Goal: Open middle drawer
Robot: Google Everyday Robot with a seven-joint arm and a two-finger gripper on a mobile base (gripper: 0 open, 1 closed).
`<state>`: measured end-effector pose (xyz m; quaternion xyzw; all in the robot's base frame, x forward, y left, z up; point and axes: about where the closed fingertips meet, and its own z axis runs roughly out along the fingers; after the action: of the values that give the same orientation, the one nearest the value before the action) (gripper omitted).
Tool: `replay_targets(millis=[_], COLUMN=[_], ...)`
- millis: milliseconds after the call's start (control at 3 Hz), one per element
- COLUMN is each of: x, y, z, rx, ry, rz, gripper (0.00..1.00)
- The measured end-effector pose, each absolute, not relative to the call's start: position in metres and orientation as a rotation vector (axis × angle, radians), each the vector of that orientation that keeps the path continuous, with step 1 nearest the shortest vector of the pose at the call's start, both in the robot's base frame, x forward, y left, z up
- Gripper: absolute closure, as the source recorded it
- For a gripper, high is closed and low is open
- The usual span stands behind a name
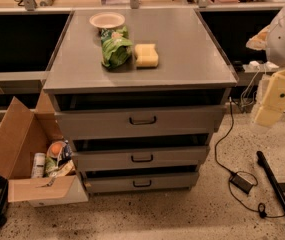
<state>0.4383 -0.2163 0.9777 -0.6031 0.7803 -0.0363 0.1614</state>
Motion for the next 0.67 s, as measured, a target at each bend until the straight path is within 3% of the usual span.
replay_targets(millis=[667], x=[0.435], y=[-0.203], z=[0.946], rx=[-1.788], ry=[2.207], rz=[-0.069], gripper=[0.0])
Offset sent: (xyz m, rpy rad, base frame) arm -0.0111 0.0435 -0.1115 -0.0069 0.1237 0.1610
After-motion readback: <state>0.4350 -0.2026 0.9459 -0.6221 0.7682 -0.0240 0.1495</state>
